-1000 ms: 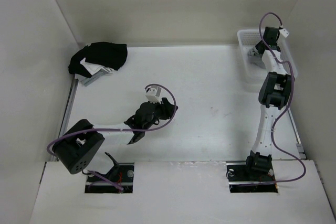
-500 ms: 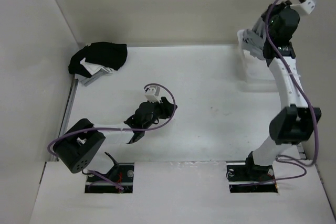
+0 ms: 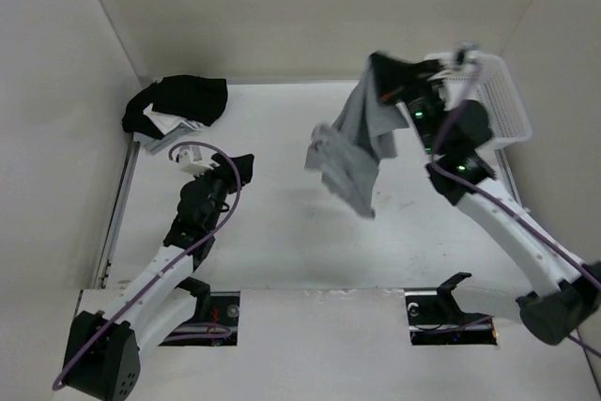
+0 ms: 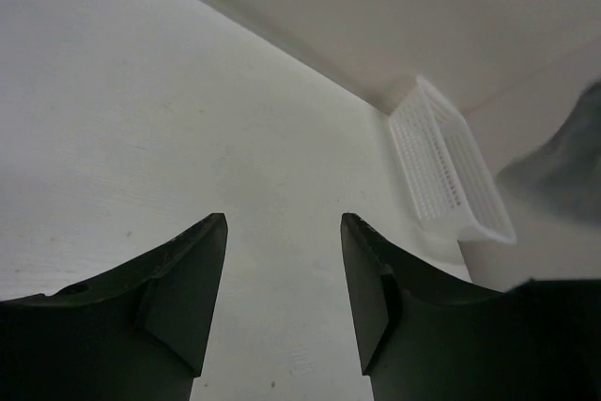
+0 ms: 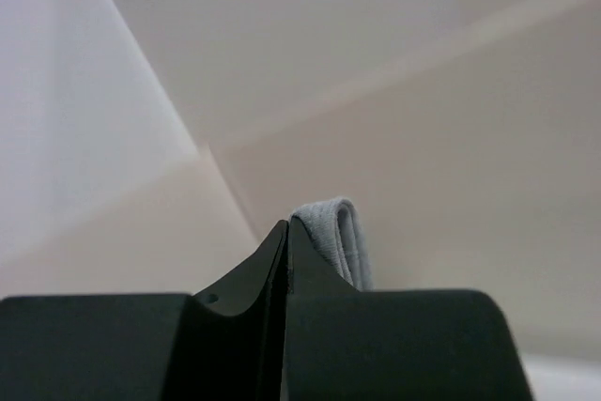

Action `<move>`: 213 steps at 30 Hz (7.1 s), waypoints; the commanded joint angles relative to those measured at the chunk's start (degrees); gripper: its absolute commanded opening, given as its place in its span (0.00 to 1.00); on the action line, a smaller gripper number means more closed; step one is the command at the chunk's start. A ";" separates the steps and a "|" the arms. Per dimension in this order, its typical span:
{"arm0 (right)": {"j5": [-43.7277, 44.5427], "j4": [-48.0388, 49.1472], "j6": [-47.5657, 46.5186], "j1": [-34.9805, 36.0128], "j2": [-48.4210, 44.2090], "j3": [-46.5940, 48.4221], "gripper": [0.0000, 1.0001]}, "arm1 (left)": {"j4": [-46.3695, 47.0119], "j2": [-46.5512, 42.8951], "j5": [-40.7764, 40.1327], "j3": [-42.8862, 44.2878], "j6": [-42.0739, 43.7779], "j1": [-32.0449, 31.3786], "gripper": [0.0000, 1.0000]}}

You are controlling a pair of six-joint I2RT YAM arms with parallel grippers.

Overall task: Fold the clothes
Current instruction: Move the tank top to the center of the board, then flatten the tank top out

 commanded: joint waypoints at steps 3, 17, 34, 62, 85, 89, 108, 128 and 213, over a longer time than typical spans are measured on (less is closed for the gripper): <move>-1.12 -13.72 11.61 1.26 12.97 -8.35 0.00 | -10.29 -4.91 1.68 -3.14 -2.90 6.29 0.51; 9.78 -13.81 13.28 0.56 19.13 -21.34 0.53 | -13.46 9.14 -7.00 2.48 4.04 -20.75 0.34; 3.66 -16.80 20.58 13.39 7.07 -42.63 0.61 | -3.63 30.58 -10.63 7.76 -0.18 -33.97 0.46; 8.27 -20.98 14.97 19.02 -6.22 -35.09 0.01 | -9.39 10.51 -3.33 5.03 -2.47 -26.94 0.06; 8.83 -34.73 0.62 7.79 -13.86 4.40 0.00 | -29.73 -15.03 5.28 29.39 -2.98 1.89 0.07; 1.53 -30.08 4.57 1.28 -6.30 4.48 0.00 | -24.63 -9.23 6.95 28.15 -4.05 3.47 0.06; -10.88 -41.93 11.17 -7.35 54.45 59.60 0.45 | -21.27 17.76 -8.43 10.05 7.29 -27.10 0.39; -2.70 -11.53 10.12 -1.11 12.72 -12.90 0.50 | -27.87 21.97 -5.86 5.39 -10.01 -43.36 0.32; 9.85 -50.52 15.22 16.37 -19.19 -23.65 0.04 | -44.74 -22.31 -11.85 28.24 6.59 -2.50 0.01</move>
